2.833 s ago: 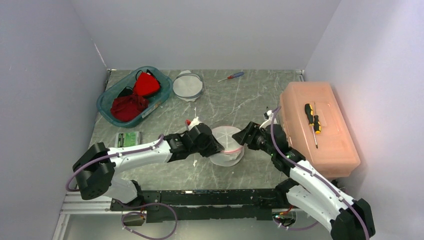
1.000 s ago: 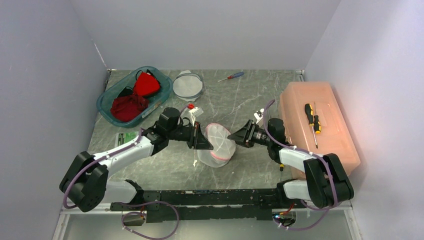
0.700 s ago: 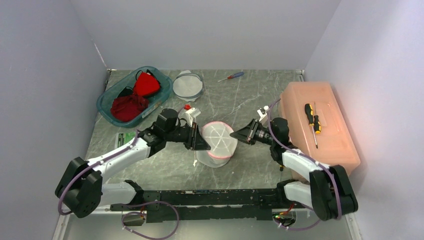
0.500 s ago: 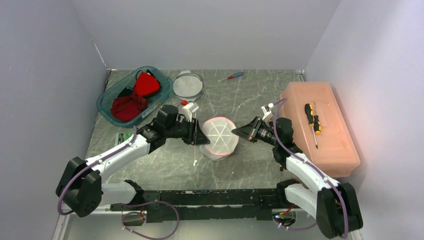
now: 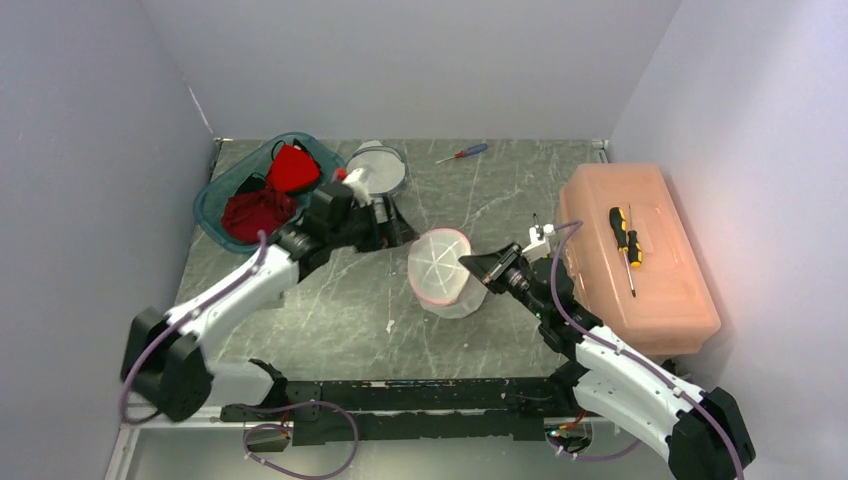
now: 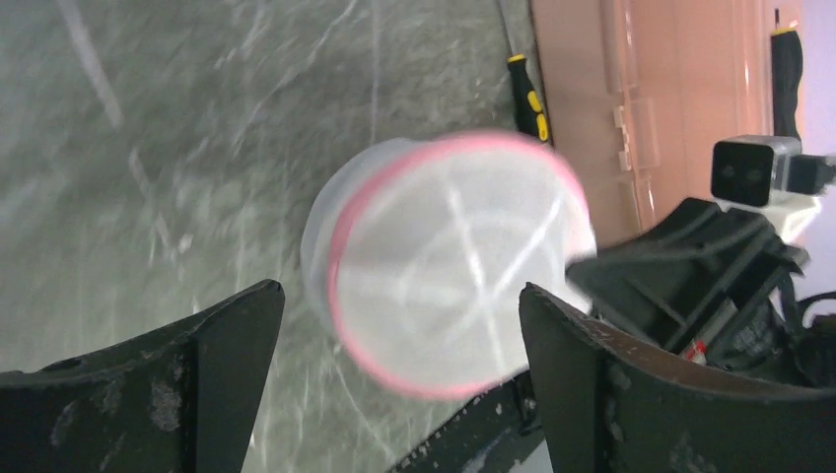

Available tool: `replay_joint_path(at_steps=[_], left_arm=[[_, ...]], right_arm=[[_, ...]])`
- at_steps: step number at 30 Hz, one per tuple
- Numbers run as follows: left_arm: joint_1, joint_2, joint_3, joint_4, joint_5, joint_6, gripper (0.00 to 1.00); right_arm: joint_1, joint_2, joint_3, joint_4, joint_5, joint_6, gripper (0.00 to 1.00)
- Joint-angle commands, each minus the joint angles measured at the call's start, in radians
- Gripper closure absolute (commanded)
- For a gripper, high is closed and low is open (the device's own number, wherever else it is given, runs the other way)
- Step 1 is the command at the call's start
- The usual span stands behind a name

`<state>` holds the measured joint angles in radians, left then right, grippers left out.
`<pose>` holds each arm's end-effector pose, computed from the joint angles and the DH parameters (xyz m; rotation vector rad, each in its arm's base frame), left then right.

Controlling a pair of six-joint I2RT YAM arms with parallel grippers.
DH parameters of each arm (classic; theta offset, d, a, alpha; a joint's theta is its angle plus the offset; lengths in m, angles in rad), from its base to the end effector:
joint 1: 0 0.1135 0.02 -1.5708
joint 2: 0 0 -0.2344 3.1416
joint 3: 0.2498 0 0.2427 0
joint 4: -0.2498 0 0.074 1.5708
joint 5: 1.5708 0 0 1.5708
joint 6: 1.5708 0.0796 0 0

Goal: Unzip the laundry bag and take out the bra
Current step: Adjust the laundry bag at the center of the board.

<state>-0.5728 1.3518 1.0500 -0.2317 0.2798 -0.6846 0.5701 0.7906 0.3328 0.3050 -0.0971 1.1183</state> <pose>0.2747 -0.2033 0.2531 0.0550 2.2606 -1.0133 0.2013 0.1382 0.2067 0.4413 1.8640 1.2888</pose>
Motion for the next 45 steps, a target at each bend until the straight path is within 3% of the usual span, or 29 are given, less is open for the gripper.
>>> replay_joint_path(at_steps=[1, 5, 8, 16, 21, 28, 39, 45], left_arm=[[-0.008, -0.278, -0.216, -0.017, -0.177, -0.32, 0.06], [-0.111, -0.495, -0.507, 0.132, -0.29, -0.64, 0.06], [-0.251, -0.52, -0.614, 0.285, -0.44, -0.744, 0.06], [-0.421, -0.22, -0.517, 0.53, -0.465, -0.773, 0.06], [-0.445, -0.099, -0.502, 0.675, -0.45, -0.814, 0.17], [-0.474, 0.01, -0.426, 0.676, -0.437, -0.851, 0.25], [-0.527, -0.003, -0.471, 0.584, -0.455, -0.914, 0.15], [-0.534, 0.04, -0.452, 0.611, -0.445, -0.906, 0.27]], right_arm=[[0.007, 0.01, -0.032, 0.072, 0.181, 0.163, 1.0], [0.01, 0.02, -0.081, 0.091, 0.225, 0.242, 1.0], [0.011, 0.019, -0.122, 0.092, 0.239, 0.292, 1.0], [0.013, -0.05, -0.14, 0.006, 0.228, 0.293, 1.0], [0.013, -0.097, -0.159, -0.034, 0.22, 0.277, 1.0], [0.013, -0.117, -0.186, -0.041, 0.214, 0.262, 1.0], [0.013, -0.14, -0.192, -0.053, 0.231, 0.238, 1.0], [0.013, -0.091, -0.192, -0.004, 0.206, 0.243, 1.0]])
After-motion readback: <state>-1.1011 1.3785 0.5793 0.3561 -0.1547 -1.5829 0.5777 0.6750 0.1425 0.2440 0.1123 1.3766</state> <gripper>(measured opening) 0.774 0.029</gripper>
